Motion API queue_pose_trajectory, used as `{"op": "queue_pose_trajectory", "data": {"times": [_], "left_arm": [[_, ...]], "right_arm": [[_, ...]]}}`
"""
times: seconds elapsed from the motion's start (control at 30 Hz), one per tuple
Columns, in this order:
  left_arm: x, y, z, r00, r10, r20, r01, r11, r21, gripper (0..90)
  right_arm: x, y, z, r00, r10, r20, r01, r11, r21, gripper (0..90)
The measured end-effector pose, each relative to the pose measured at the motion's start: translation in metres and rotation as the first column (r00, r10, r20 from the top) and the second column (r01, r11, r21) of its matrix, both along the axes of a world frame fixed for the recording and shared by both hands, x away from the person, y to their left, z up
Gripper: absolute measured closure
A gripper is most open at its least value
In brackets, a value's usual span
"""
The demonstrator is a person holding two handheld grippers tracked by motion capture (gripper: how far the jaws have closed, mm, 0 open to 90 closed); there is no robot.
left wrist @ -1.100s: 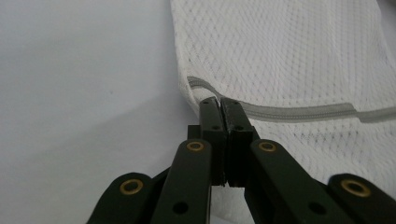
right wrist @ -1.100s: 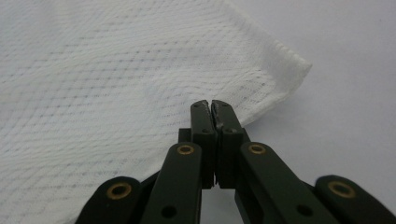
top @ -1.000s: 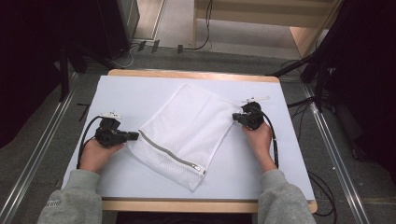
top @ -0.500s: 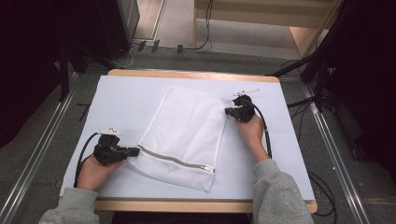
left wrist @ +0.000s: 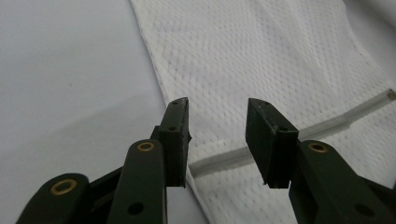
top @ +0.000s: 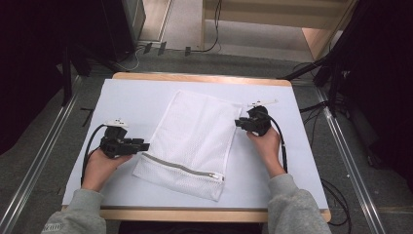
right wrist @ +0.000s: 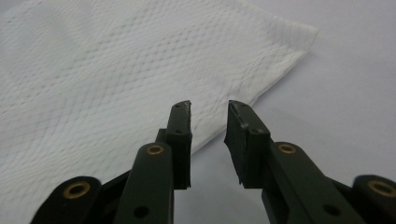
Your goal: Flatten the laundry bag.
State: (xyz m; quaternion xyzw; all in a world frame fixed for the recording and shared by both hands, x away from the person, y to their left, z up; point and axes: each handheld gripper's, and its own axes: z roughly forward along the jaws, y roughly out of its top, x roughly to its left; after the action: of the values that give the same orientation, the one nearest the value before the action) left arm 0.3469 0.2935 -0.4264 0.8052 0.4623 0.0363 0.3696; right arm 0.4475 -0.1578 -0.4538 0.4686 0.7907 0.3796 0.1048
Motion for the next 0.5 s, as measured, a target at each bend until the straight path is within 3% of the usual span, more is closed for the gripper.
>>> {"op": "queue_pose_trajectory", "data": {"times": [0.23,0.4,0.5], "left_arm": [[0.031,-0.006,-0.01,0.9993,0.001,-0.036,-0.002,0.9994,-0.034,58.3],[0.041,-0.009,-0.017,0.9994,0.009,-0.034,-0.009,0.9999,0.01,56.2],[0.043,-0.008,-0.021,0.9992,0.026,-0.03,-0.026,0.9996,0.009,55.4]], "right_arm": [[-0.029,-0.001,0.003,0.9998,0.019,0.009,-0.019,0.999,0.028,69.3],[-0.045,0.003,0.001,0.9992,0.039,0.009,-0.039,0.999,0.033,66.4],[-0.053,0.007,-0.004,0.9987,0.05,-0.003,-0.05,0.998,0.027,63.7]]}}
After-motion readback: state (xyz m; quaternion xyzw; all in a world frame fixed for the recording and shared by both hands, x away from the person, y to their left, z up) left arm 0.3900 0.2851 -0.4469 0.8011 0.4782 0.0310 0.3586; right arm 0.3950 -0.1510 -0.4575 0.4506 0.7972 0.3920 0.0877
